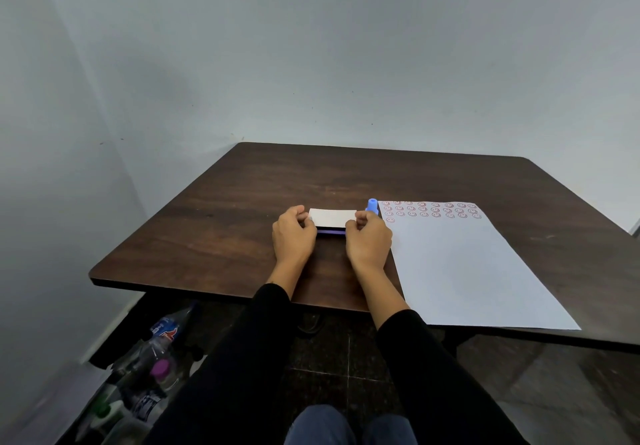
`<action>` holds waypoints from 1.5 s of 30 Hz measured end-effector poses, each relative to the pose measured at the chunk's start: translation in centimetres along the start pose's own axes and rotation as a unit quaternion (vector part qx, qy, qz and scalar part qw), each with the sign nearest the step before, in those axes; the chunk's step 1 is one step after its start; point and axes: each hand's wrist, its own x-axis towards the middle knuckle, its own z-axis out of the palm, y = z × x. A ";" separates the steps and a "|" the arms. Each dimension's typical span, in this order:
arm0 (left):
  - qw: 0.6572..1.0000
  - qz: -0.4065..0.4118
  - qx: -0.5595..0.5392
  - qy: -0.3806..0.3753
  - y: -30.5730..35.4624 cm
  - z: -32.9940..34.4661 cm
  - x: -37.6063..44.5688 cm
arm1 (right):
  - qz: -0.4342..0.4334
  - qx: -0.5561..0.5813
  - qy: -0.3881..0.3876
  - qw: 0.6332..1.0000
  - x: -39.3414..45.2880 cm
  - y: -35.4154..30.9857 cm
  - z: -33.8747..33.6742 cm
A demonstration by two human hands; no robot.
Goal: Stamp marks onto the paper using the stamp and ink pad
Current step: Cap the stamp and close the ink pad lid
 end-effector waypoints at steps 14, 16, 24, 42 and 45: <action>0.998 0.017 0.063 -0.014 -0.1 0.1 0.1 | 0.000 -0.047 -0.006 0.999 -0.1 -0.4 -0.1; 0.998 0.018 0.064 -0.017 -0.1 0.1 0.1 | 0.001 -0.047 -0.008 0.999 -0.1 -0.3 -0.1; 0.998 0.006 0.060 -0.019 0.0 0.1 0.0 | 0.000 -0.037 -0.016 0.999 -0.4 -0.4 -0.3; 0.990 0.035 0.132 -0.047 -0.3 0.5 0.2 | -0.053 -0.243 -0.077 0.966 2.2 0.2 -6.2; 0.984 0.047 0.159 -0.067 -0.5 0.5 0.4 | -0.025 -0.326 -0.121 0.937 2.8 1.5 -7.8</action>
